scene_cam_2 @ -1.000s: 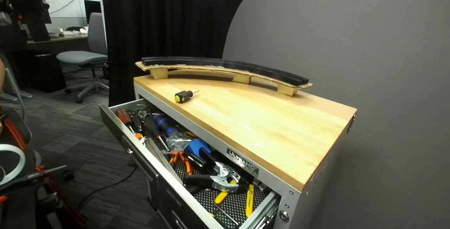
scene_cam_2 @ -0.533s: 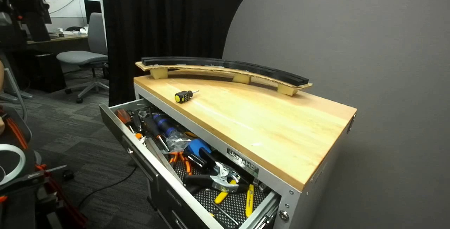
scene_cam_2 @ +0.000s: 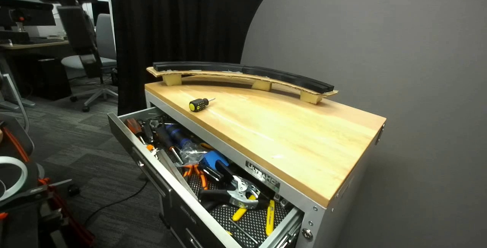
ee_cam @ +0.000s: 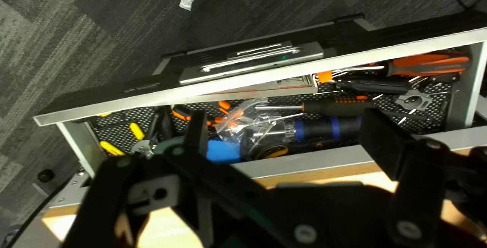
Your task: Put the screwdriver in the drawer and close it
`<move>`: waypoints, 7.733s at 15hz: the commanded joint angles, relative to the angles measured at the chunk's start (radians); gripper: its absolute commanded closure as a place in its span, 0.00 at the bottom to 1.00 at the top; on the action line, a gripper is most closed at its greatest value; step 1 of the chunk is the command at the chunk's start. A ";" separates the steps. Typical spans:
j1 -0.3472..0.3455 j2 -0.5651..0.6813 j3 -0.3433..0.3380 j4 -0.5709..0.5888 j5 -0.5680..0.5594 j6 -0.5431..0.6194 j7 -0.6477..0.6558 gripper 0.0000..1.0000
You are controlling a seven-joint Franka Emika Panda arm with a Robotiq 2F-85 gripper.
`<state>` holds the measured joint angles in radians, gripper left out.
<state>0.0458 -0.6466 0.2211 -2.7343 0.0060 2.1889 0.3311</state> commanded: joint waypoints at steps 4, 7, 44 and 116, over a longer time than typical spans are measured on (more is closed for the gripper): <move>0.011 0.447 -0.002 0.259 -0.035 0.190 -0.047 0.00; 0.015 0.635 0.006 0.398 -0.119 0.255 -0.001 0.00; 0.196 1.032 -0.249 0.770 -0.273 0.149 0.178 0.84; 0.169 1.105 -0.007 0.446 -1.301 0.404 1.171 0.51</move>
<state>0.3245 0.5736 0.1485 -2.1723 -1.4338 2.5139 1.7002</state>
